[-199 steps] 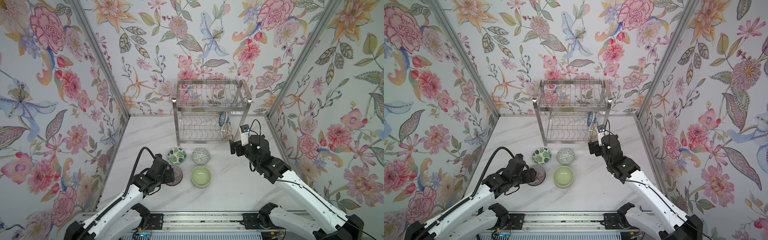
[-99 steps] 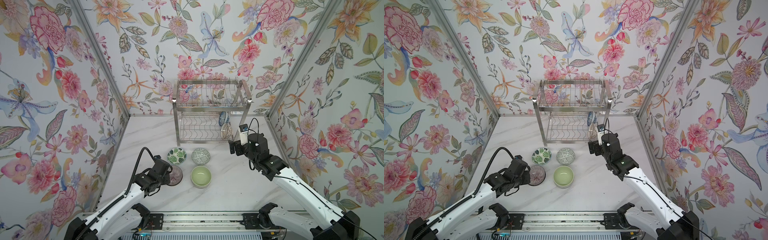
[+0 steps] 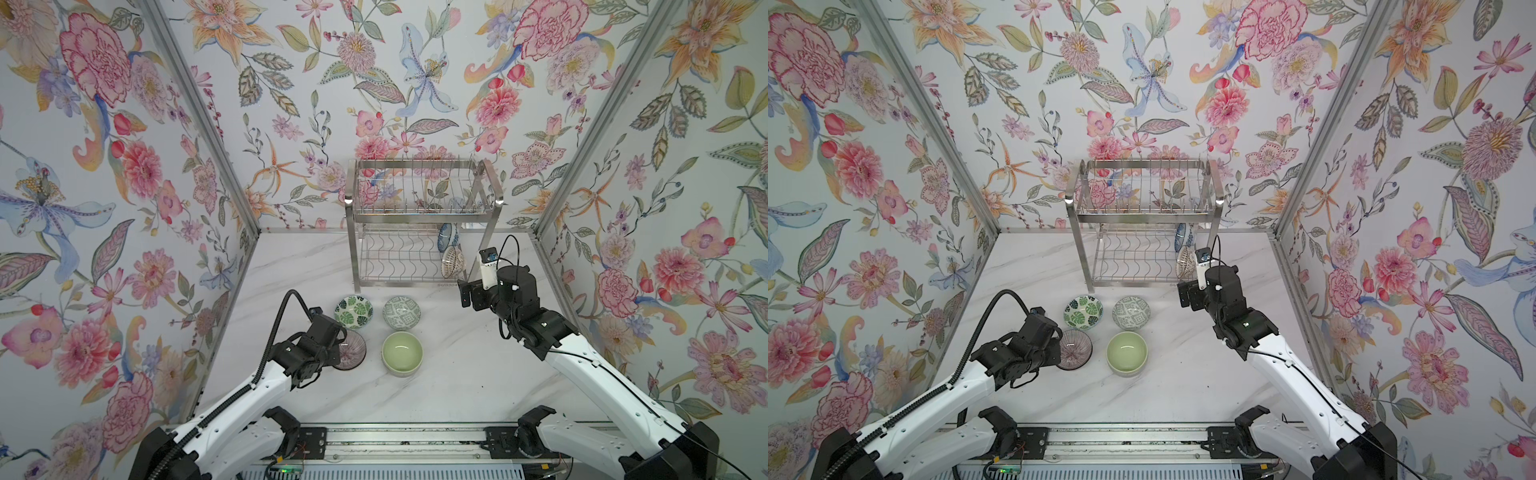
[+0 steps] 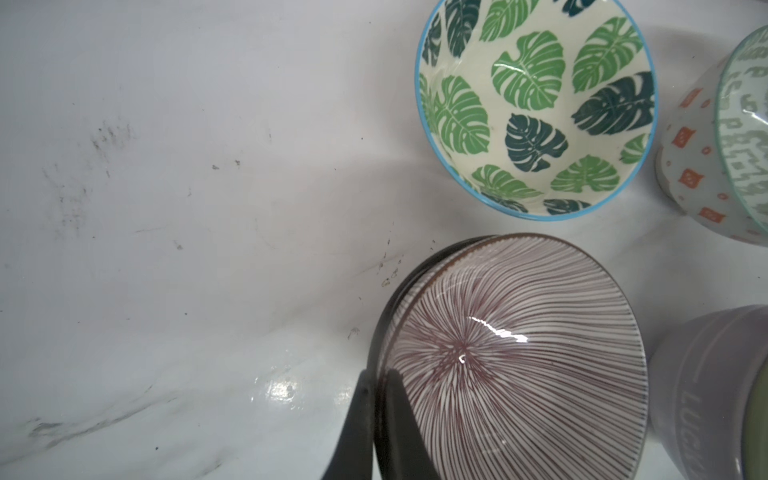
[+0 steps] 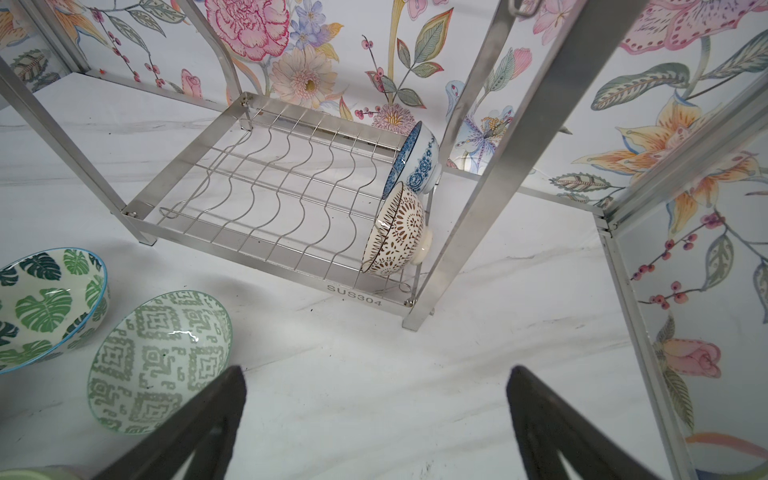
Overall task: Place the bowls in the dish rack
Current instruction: 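Lower the left gripper onto the purple-striped bowl rim and close it, then lift the purple-striped bowl toward the right gripper while the right gripper reaches it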
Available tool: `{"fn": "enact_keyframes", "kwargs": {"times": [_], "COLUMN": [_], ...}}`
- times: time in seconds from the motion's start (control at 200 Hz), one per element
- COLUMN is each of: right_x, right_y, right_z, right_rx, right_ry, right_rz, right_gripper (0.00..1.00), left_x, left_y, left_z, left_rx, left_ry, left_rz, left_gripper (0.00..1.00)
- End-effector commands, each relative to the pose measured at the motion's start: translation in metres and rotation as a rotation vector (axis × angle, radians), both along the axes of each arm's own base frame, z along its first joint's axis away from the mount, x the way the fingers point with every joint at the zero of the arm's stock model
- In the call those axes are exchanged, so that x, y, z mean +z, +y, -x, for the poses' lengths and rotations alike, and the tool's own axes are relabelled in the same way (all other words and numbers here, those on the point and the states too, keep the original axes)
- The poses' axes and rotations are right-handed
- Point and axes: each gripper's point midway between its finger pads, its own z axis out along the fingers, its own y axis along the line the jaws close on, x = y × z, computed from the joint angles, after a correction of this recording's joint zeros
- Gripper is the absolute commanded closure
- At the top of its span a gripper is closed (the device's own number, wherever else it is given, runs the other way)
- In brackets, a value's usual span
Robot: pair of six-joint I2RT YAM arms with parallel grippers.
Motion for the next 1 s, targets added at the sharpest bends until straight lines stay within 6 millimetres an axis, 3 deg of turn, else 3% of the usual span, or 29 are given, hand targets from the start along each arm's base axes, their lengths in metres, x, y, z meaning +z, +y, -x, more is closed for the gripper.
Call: {"fn": "enact_keyframes", "kwargs": {"times": [0.0,0.46,0.631,0.996], "right_x": [0.012,0.006,0.004,0.001], "right_y": [0.003,0.000,-0.002,-0.005], "right_z": [-0.005,-0.003,-0.003,-0.003], "right_rx": [0.003,-0.001,-0.004,-0.012], "right_ry": [-0.029,-0.020,-0.016,-0.011], "right_rz": [-0.038,-0.051,-0.052,-0.054], "right_gripper": [0.01,0.01,0.01,0.01], "left_x": [0.007,0.017,0.013,0.005], "left_y": [0.001,-0.004,-0.006,-0.009], "left_z": [0.002,-0.003,-0.001,-0.001], "left_rx": [-0.029,-0.060,-0.069,-0.085], "left_ry": [0.009,-0.002,0.012,0.040], "left_rz": [-0.032,-0.036,-0.032,-0.030], "left_gripper": [1.00,1.00,0.85,0.74]}}
